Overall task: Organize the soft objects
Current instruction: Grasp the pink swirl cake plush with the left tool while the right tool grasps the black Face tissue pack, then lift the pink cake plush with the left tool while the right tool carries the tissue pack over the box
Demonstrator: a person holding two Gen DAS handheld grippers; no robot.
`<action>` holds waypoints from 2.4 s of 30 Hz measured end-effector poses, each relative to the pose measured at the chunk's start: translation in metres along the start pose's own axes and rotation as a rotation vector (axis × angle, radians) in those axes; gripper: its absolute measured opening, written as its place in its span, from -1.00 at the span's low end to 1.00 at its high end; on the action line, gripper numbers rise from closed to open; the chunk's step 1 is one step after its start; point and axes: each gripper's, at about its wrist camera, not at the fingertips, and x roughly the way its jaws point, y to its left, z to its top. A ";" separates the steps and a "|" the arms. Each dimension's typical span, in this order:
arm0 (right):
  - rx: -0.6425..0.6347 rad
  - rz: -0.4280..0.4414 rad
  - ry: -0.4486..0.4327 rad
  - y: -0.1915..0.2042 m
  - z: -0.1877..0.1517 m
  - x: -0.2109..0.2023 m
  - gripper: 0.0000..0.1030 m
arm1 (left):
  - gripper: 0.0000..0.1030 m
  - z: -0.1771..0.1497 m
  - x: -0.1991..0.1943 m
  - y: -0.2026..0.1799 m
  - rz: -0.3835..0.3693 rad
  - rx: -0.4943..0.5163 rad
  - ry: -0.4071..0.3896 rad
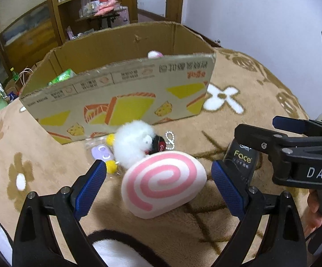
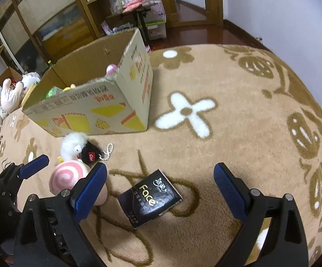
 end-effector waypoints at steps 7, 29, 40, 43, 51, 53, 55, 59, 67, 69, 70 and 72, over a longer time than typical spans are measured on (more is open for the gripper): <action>0.007 0.008 0.066 -0.002 -0.004 0.013 0.94 | 0.55 -0.008 0.017 -0.004 -0.011 0.010 0.065; -0.083 0.046 0.175 0.019 -0.016 0.029 0.80 | 0.29 -0.029 0.005 0.007 -0.010 -0.036 0.094; -0.116 0.010 0.262 0.025 -0.024 0.047 0.67 | 0.29 -0.032 0.006 0.012 -0.010 -0.056 0.117; -0.110 0.007 0.268 0.026 -0.025 0.050 0.65 | 0.29 -0.033 0.006 0.013 -0.012 -0.059 0.119; -0.111 0.008 0.266 0.027 -0.026 0.050 0.64 | 0.29 -0.034 0.006 0.012 -0.010 -0.054 0.120; -0.112 0.007 0.267 0.028 -0.026 0.051 0.64 | 0.29 -0.033 0.006 0.012 -0.010 -0.052 0.120; -0.114 0.005 0.267 0.028 -0.027 0.051 0.64 | 0.29 -0.033 0.006 0.012 -0.011 -0.053 0.123; -0.118 0.001 0.264 0.027 -0.027 0.053 0.63 | 0.29 -0.035 0.006 0.011 -0.016 -0.057 0.136; -0.109 -0.006 0.260 0.026 -0.025 0.051 0.54 | 0.29 -0.036 0.008 0.011 -0.017 -0.059 0.138; -0.109 -0.007 0.258 0.025 -0.025 0.051 0.53 | 0.28 -0.036 0.007 0.011 -0.019 -0.059 0.136; -0.107 -0.006 0.254 0.026 -0.025 0.050 0.53 | 0.28 -0.035 0.007 0.010 -0.020 -0.059 0.134; -0.100 0.000 0.238 0.025 -0.025 0.047 0.52 | 0.18 -0.035 0.006 0.010 -0.020 -0.059 0.138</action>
